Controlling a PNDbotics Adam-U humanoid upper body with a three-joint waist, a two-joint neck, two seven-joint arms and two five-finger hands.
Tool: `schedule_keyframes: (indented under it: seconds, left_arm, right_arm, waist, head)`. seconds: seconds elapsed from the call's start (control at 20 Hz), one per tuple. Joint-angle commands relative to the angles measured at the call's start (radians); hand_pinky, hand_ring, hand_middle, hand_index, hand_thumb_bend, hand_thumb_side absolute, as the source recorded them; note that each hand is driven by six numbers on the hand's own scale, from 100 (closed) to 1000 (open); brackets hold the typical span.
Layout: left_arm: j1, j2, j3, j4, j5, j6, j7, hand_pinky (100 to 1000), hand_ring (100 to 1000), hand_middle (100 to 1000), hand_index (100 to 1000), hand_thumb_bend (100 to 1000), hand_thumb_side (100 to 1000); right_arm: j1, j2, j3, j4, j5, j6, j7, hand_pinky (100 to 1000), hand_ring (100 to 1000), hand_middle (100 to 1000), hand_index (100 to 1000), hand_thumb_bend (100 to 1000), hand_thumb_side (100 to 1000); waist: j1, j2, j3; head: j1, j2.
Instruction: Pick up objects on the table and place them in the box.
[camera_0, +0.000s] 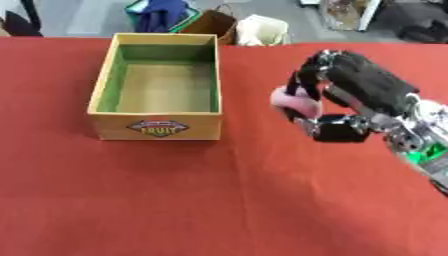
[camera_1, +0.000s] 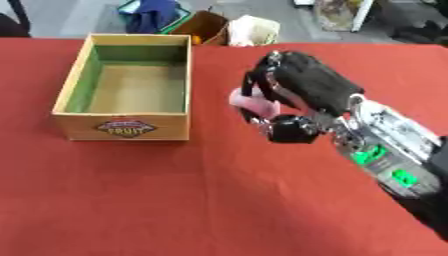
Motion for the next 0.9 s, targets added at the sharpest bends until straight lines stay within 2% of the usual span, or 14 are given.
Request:
schedule_keyframes:
  seconds: [0.05, 0.25, 0.5, 0.7, 0.9]
  left_arm:
    - [-0.004, 0.008, -0.005, -0.019, 0.001, 0.001, -0.006, 529, 502, 421, 553, 100, 647]
    - [-0.001, 0.009, -0.007, -0.019, 0.002, 0.001, -0.008, 529, 502, 420, 553, 100, 648]
    - [0.002, 0.006, -0.013, -0.019, 0.007, 0.004, -0.014, 530, 502, 420, 552, 100, 648]
    - [0.005, 0.003, -0.018, -0.019, 0.013, 0.006, -0.019, 530, 502, 420, 552, 100, 648]
    - [0.005, -0.004, -0.025, -0.019, 0.02, 0.006, -0.028, 531, 503, 420, 552, 100, 650]
  right_arm:
    - [-0.085, -0.001, -0.029, -0.015, -0.083, 0.066, 0.043, 477, 520, 258, 321, 100, 100]
    - [-0.222, 0.054, -0.02, -0.015, -0.127, 0.152, 0.11, 473, 516, 256, 321, 100, 100]
    - [-0.368, 0.162, 0.006, 0.023, -0.122, 0.254, 0.176, 468, 512, 253, 321, 100, 100]
    - [-0.463, 0.277, 0.03, 0.158, -0.11, 0.278, 0.186, 460, 505, 247, 319, 100, 100]
    - [-0.532, 0.4, 0.046, 0.357, -0.071, 0.263, 0.158, 454, 498, 243, 319, 100, 100]
  waist:
    - [0.002, -0.023, 0.003]
    - [0.004, -0.027, 0.014]
    - [0.008, -0.028, 0.02]
    - [0.018, -0.028, 0.032]
    - [0.027, -0.025, 0.052]
  head:
    - [-0.003, -0.009]
    - [-0.007, -0.006]
    - [-0.018, 0.004]
    - [-0.029, 0.008]
    - [-0.049, 0.009]
